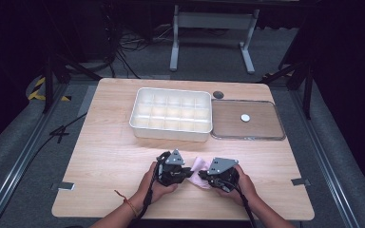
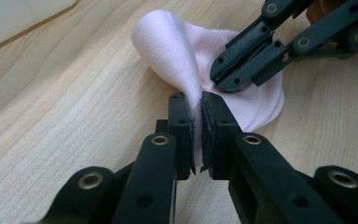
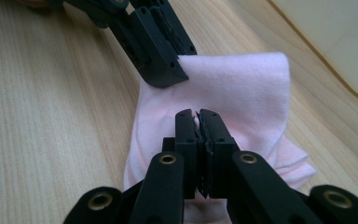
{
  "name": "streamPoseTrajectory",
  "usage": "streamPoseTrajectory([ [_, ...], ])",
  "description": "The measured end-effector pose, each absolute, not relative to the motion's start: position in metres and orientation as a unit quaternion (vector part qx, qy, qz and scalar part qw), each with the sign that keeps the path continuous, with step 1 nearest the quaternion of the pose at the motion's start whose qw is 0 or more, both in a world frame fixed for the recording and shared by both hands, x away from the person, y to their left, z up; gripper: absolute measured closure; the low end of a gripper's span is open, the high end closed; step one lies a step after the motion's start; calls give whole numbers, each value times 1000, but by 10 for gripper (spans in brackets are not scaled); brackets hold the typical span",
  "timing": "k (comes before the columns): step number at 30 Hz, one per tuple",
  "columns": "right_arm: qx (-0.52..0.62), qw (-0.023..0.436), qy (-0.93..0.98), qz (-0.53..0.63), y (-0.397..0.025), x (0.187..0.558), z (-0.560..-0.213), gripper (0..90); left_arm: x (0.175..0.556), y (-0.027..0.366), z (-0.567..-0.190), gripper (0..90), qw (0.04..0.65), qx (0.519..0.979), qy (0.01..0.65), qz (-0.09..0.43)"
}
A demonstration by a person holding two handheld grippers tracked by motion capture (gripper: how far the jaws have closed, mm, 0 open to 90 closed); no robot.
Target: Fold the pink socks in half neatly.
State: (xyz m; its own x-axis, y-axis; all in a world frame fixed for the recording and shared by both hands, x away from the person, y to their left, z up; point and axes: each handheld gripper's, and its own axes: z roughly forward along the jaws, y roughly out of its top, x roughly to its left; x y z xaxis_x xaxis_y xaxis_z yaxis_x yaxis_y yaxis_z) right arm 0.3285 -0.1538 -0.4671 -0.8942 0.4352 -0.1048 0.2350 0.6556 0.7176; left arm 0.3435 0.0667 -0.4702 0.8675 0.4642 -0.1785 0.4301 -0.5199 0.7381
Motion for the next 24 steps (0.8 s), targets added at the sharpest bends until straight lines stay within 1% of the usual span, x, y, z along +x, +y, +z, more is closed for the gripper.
streamPoseTrajectory([
  [4,196,135,902,361,-155,330,-467,875,342,67,-466,830,427,866,259,23],
  [12,193,142,902,359,-145,330,-470,884,337,59,-460,827,437,866,241,37],
  [17,193,144,900,362,-142,331,-471,883,336,56,-460,827,430,871,234,44],
  [18,196,143,898,366,-142,332,-471,878,337,56,-459,827,429,872,234,45],
  [20,196,139,897,372,-144,333,-470,819,337,57,-459,829,428,871,237,49],
  [21,197,140,896,372,-146,333,-469,803,338,58,-459,830,427,871,239,50],
  [24,201,144,891,381,-157,332,-461,785,338,61,-457,832,427,871,239,54],
])
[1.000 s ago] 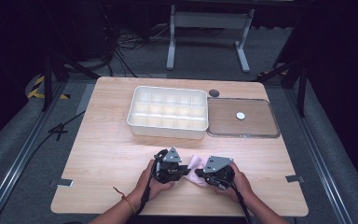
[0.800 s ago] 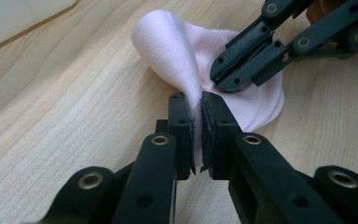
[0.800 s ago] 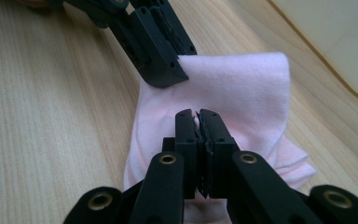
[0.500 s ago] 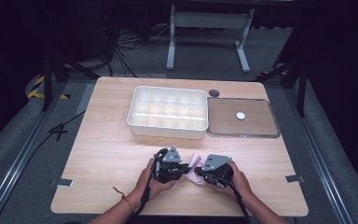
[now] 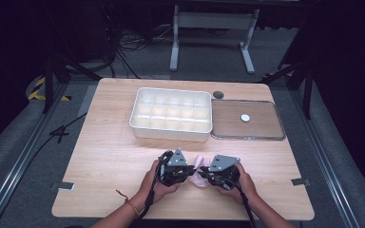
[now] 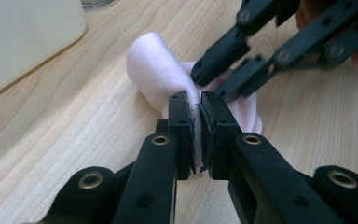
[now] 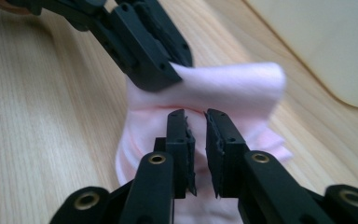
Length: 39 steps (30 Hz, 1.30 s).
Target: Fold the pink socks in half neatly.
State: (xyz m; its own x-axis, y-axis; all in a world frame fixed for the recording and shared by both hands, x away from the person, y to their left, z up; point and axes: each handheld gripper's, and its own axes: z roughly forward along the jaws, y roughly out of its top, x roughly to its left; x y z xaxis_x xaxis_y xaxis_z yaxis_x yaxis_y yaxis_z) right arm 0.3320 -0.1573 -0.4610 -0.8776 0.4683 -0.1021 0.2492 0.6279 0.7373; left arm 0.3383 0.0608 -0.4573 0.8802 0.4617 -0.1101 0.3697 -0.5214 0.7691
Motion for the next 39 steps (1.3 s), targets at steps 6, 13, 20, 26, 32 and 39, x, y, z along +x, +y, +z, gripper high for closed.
streamPoseTrajectory([
  [6,215,142,891,374,-173,330,-457,797,338,61,-456,832,431,868,240,55],
  [13,208,133,900,359,-160,333,-469,835,332,55,-451,830,439,869,221,58],
  [20,210,138,897,362,-156,332,-470,843,327,45,-454,825,425,880,201,69],
  [26,207,133,898,366,-159,333,-468,791,327,43,-457,825,414,886,198,70],
  [32,216,149,891,371,-182,332,-454,810,328,45,-457,825,415,885,198,71],
  [39,232,131,896,356,-191,338,-464,810,327,42,-457,822,417,885,192,69],
])
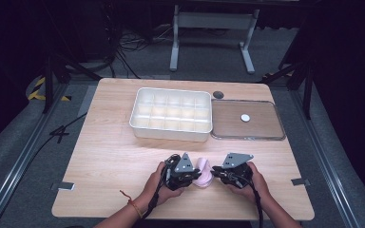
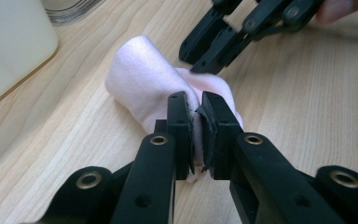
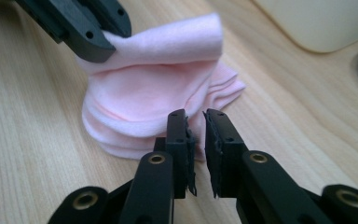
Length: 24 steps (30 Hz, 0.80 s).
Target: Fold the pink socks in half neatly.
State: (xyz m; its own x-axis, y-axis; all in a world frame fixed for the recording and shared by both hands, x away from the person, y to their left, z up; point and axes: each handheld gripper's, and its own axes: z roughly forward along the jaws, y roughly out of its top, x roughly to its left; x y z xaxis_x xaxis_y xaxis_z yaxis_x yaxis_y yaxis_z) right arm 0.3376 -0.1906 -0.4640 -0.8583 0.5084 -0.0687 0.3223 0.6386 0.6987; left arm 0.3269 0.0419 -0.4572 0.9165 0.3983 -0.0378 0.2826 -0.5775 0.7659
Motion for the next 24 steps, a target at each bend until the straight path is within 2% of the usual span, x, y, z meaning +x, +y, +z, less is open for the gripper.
streamPoseTrajectory([
  [9,232,130,897,354,-184,337,-471,824,321,29,-462,812,393,902,160,80],
  [13,226,133,899,350,-184,337,-471,820,320,27,-465,810,392,902,164,78],
  [20,241,140,870,406,-195,341,-452,829,320,25,-467,804,388,904,159,78],
  [24,221,147,863,430,-186,338,-446,823,320,24,-468,802,388,904,161,81],
])
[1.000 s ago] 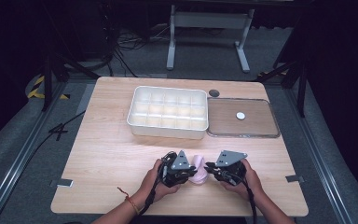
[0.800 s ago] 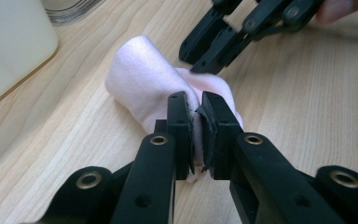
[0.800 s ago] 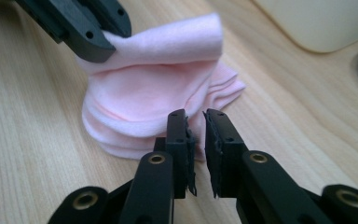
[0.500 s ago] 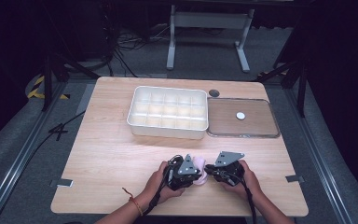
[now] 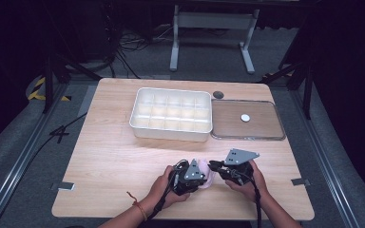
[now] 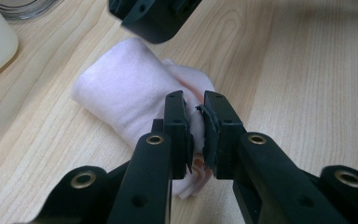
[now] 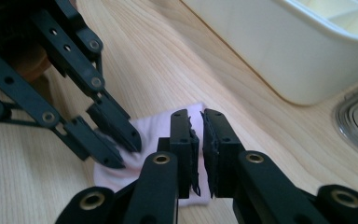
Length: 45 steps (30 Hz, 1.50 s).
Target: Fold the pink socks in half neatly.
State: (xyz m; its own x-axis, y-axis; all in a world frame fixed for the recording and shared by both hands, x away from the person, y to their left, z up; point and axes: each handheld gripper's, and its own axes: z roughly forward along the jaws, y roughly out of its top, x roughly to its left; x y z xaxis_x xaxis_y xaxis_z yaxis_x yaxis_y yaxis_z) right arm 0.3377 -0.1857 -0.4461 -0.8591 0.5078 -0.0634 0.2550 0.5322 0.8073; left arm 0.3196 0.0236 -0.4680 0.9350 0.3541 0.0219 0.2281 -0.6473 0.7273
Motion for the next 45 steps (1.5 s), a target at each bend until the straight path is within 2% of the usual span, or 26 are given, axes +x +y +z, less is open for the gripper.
streamPoseTrajectory([
  [4,209,144,870,422,-174,340,-452,799,319,23,-469,791,387,904,161,81],
  [13,217,130,881,400,-170,345,-465,819,318,27,-463,809,397,903,150,63],
  [18,221,125,882,397,-173,347,-466,827,319,33,-451,827,442,882,159,39],
  [22,220,124,882,398,-174,347,-467,830,314,35,-443,809,448,880,152,45],
  [26,220,120,882,399,-176,347,-467,832,319,41,-445,815,437,883,157,61],
  [31,220,115,881,404,-178,347,-468,832,325,40,-461,845,409,896,161,55],
  [36,217,118,882,401,-178,345,-468,832,322,33,-470,845,409,901,140,47],
  [45,208,129,886,393,-179,344,-467,833,314,28,-473,850,401,904,127,74],
])
